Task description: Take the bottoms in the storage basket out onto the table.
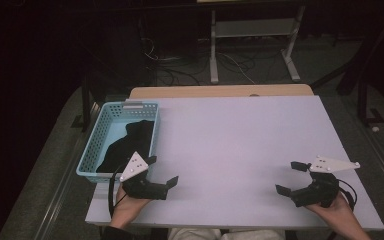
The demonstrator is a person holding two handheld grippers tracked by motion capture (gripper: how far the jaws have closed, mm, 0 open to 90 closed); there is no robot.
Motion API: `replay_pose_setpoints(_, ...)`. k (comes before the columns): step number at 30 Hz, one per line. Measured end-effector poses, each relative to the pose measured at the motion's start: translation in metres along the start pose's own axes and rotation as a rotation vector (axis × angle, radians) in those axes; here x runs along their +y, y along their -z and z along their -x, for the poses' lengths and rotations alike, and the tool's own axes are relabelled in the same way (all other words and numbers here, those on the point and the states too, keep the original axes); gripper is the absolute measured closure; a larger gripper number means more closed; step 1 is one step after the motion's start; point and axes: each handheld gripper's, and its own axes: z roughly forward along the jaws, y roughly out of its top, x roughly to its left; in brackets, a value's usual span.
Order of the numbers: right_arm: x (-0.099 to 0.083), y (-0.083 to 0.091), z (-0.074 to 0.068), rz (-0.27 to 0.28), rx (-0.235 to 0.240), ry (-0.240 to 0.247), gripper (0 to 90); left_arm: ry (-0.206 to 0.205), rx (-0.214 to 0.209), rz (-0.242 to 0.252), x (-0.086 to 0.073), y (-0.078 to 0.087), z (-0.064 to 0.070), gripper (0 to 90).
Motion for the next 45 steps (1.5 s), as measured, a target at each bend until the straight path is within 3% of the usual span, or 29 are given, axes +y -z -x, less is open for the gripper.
replay_pose_setpoints(24, 0.0, 0.002, 0.001, 0.014, 0.001, -0.008, 0.0, 0.004, 0.0, 0.019, 0.003, 0.002, 0.0, 0.0)
replay_pose_setpoints(45, 0.0, 0.002, 0.002, 0.006, -0.004, -0.006, 0.0, -0.036, 0.009, 0.018, 0.021, 0.009, 0.004, 0.0)
